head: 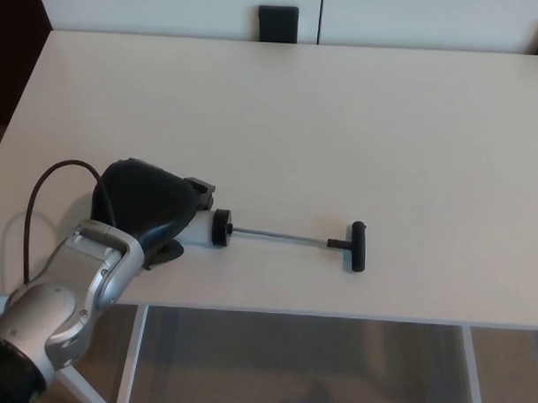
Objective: The robot walks towards a desk on which an air pump is kept in the middle. It lifts it up and holds it with its left hand and uses its right hand to compress it by pushing its handle inwards.
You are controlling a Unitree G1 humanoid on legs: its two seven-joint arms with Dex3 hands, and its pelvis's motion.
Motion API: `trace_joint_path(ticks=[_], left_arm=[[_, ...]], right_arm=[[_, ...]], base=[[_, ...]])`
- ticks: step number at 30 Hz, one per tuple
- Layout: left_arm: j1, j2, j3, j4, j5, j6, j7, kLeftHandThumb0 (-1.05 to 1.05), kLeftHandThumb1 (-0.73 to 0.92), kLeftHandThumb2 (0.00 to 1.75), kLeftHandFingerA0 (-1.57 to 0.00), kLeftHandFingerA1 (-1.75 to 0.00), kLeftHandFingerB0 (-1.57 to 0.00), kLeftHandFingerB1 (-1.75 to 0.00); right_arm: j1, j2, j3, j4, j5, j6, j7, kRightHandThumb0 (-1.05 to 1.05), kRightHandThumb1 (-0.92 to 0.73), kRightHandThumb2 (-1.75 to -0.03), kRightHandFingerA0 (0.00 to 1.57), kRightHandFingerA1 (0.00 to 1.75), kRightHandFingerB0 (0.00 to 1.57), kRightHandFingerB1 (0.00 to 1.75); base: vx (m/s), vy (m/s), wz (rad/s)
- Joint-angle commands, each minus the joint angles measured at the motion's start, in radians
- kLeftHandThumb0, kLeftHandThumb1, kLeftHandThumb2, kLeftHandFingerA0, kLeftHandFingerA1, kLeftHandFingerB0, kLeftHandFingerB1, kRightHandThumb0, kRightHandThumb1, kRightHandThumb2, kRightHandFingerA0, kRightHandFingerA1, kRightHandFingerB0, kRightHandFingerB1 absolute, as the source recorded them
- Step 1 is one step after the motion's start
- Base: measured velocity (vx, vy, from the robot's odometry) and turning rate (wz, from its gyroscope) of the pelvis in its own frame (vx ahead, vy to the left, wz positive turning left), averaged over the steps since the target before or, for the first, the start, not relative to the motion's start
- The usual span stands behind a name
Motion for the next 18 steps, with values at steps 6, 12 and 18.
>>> trace_joint_path(ticks=[6, 12, 18], left_arm=[[0.127, -0.046, 0.139, 0.039, -0.159, -0.211, 0.274, -0.03, 0.62, 0.64, -0.61, -1.75, -0.42, -1.56], [0.148, -0.021, 0.188, -0.003, -0.18, -0.265, 0.283, -0.02, 0.63, 0.61, -0.63, -1.75, -0.43, -1.58], [0.151, 0.024, 0.223, -0.049, -0.187, -0.289, 0.254, -0.04, 0.62, 0.66, -0.71, -1.75, -0.45, -1.64]], right_arm=[[0.012, -0.013, 0.008, -0.07, -0.003, -0.009, 0.0, -0.67, -0.8, -0.64, 0.45, 0.42, 0.36, 0.35], [0.179, -0.027, -0.016, -0.41, 0.06, 0.031, 0.084, -0.65, -0.82, -0.65, 0.46, 0.42, 0.37, 0.35], [0.493, -0.069, -0.078, -0.82, 0.172, 0.055, 0.197, -0.64, -0.67, -1.03, 0.38, 0.55, 0.22, 0.46]], base=[[0.0, 0.0, 0.0], [0.0, 0.0, 0.0], [0.0, 0.0, 0.0]])
